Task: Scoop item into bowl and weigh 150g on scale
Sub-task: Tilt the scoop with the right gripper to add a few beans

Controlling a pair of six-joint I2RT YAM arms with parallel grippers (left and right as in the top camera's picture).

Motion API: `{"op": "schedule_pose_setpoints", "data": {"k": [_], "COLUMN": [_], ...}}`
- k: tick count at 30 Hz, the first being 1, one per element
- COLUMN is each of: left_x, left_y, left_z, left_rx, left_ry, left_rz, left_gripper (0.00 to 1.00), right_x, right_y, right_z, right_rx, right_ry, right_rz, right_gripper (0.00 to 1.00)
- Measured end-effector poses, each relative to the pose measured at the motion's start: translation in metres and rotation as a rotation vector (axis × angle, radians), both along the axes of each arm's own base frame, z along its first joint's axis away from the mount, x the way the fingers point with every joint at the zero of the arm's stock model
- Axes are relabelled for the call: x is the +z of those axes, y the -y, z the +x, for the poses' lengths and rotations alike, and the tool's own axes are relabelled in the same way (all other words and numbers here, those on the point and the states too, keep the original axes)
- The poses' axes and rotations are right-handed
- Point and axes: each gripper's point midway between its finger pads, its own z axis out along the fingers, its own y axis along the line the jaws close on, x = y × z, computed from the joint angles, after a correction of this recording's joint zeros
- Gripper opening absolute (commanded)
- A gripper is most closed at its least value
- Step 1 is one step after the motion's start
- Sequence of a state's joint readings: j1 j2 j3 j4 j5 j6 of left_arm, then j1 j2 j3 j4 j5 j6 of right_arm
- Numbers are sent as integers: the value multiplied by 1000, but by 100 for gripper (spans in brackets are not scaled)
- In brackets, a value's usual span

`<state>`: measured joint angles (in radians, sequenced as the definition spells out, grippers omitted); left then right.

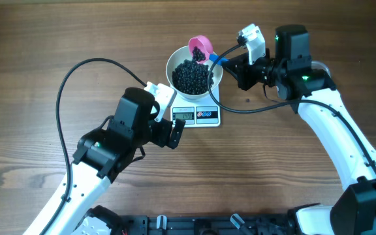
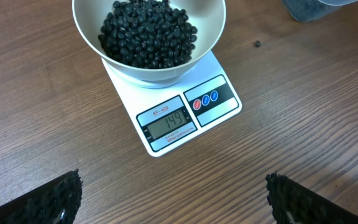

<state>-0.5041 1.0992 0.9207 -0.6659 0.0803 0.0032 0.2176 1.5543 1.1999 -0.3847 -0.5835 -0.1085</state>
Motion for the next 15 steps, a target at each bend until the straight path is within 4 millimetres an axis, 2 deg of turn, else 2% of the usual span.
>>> {"op": "schedule_pose_setpoints", "data": {"k": [13, 15], "left_x": [0, 0], "left_y": [0, 0], "left_z": [0, 0], "left_rx": [0, 0], "left_ry": [0, -1], "left_rz": [0, 0], "left_gripper": [100, 100], "right_x": [7, 2], "right_y": [-1, -3], "right_z": [6, 0], "right_rx": [0, 22], "right_ry": [42, 28], "right_rz": [9, -11], "right_gripper": [4, 4]}}
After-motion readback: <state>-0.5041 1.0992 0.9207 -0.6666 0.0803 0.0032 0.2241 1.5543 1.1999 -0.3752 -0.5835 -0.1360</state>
